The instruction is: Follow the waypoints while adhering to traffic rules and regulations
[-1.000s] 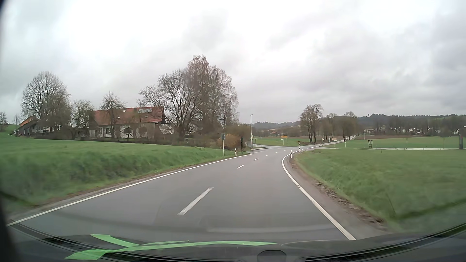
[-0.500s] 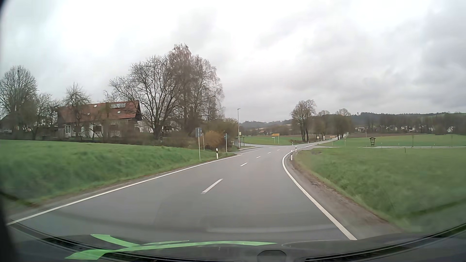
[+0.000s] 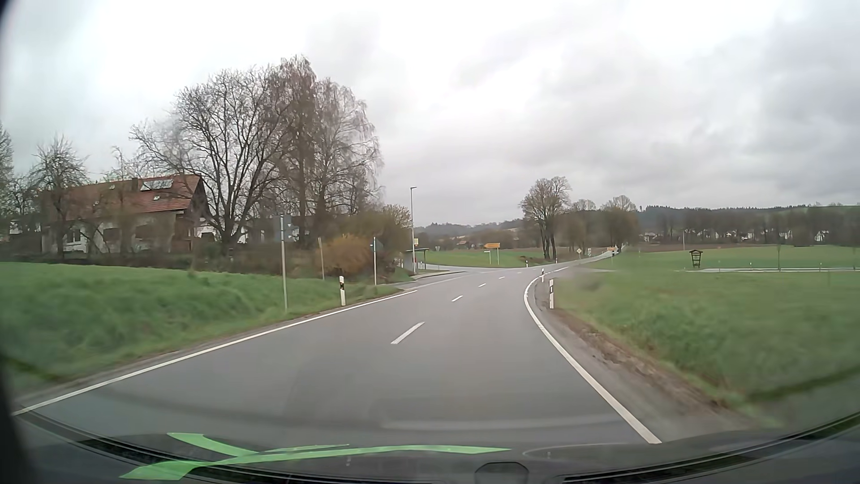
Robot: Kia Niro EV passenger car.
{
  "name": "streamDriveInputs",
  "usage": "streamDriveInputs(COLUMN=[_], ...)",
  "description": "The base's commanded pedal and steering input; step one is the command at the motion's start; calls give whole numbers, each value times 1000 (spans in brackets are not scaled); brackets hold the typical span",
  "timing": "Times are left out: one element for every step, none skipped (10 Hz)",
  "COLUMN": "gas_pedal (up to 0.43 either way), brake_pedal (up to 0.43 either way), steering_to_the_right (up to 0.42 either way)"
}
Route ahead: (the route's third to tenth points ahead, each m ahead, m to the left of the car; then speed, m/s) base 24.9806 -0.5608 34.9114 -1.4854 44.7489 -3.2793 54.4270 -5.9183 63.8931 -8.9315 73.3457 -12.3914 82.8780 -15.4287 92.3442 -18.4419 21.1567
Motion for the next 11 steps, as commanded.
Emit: streamDriveInputs(gas_pedal=[138,138,130,130,130,138,138,150,150,150,138], brake_pedal=[0,0,0,0,0,0,0,0,0,0,0], steering_to_the_right=[24,24,25,25,25,26,26,26,26,26,26])
